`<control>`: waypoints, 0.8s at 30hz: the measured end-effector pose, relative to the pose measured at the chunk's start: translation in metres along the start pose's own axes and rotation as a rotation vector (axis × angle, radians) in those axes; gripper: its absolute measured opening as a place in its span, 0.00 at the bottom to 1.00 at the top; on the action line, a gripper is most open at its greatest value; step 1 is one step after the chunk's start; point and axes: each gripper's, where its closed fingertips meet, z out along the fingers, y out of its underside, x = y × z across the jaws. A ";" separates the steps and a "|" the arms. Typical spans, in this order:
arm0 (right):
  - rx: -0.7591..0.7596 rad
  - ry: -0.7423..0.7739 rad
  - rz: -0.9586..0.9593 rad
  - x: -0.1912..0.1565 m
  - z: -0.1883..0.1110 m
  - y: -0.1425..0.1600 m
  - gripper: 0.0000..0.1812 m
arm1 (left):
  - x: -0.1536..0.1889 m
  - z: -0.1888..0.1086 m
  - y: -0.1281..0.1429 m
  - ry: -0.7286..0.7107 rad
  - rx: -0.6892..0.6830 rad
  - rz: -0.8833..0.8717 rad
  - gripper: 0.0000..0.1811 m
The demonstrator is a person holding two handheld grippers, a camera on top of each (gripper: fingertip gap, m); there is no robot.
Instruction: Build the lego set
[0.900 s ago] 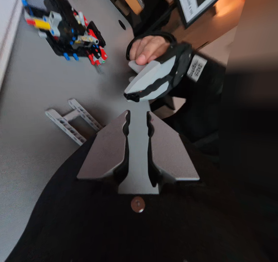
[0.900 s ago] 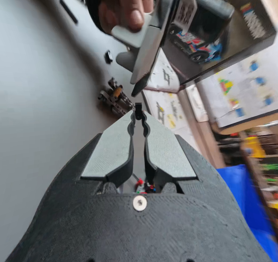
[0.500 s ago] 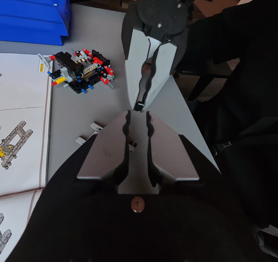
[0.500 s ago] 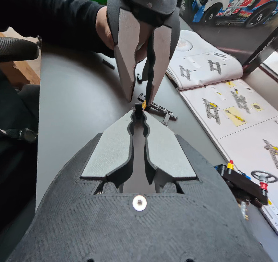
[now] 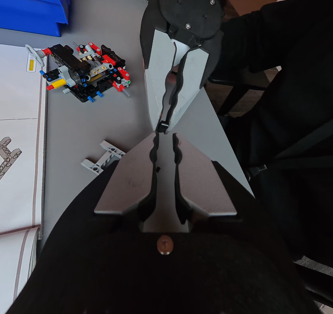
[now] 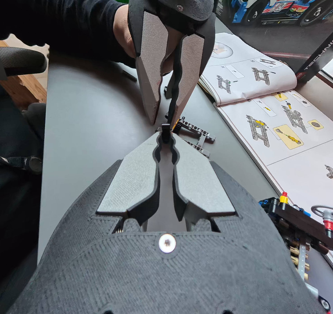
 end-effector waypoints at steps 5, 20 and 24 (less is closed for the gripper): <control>-0.018 0.061 -0.069 0.007 -0.003 0.003 0.02 | -0.002 0.000 -0.004 -0.021 0.017 -0.005 0.08; -0.246 0.663 -1.069 0.029 -0.007 -0.002 0.03 | -0.012 0.001 -0.010 0.064 0.100 -0.370 0.14; -0.290 0.668 -1.080 0.030 -0.003 0.000 0.03 | -0.017 0.006 -0.010 -0.014 0.095 -0.354 0.12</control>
